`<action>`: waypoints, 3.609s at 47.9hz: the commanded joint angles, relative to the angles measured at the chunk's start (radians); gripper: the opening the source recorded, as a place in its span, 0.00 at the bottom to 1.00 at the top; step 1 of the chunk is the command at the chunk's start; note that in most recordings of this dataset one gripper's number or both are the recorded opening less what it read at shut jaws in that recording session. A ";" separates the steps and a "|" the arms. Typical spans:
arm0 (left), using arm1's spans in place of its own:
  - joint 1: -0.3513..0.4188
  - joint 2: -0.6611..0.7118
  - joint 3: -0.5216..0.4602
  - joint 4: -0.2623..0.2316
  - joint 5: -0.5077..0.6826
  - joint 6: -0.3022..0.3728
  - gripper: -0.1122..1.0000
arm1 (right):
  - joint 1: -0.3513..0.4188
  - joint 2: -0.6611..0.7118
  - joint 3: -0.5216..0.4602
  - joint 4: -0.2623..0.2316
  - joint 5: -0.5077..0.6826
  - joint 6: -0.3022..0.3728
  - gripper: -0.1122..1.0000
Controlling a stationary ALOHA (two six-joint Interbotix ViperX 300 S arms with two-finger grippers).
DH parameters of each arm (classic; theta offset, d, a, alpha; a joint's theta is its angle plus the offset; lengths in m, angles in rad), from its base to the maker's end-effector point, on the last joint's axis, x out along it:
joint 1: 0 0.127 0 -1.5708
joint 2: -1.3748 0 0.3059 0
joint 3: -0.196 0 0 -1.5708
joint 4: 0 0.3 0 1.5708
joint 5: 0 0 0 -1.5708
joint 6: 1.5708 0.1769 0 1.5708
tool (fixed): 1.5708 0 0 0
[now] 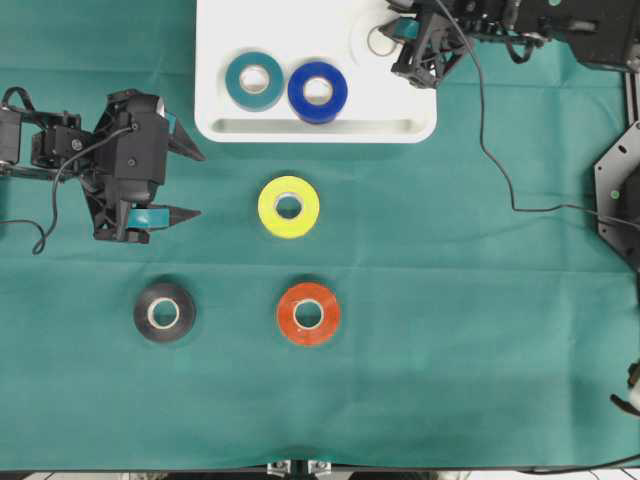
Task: Put the tape alternately from left to right into the white case.
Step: 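Lift the white tape and carry it into the tray's right corner, then release the white tape and pull the right gripper back, then move the left gripper down onto the black tape roll and grasp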
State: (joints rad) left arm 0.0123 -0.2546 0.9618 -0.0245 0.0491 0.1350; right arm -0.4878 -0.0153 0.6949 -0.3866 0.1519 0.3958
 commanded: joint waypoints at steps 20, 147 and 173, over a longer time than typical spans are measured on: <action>-0.003 -0.006 0.011 -0.002 -0.011 -0.002 0.84 | -0.021 0.032 -0.048 -0.003 -0.011 0.002 0.34; -0.015 -0.008 0.008 -0.003 -0.011 -0.003 0.84 | 0.492 -0.098 0.071 -0.003 -0.009 0.014 0.80; -0.015 -0.008 0.011 -0.003 -0.011 -0.003 0.84 | 0.514 -0.098 0.086 -0.003 -0.011 0.014 0.80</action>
State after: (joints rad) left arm -0.0015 -0.2546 0.9649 -0.0261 0.0460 0.1335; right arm 0.0230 -0.0905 0.7931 -0.3896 0.1503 0.4080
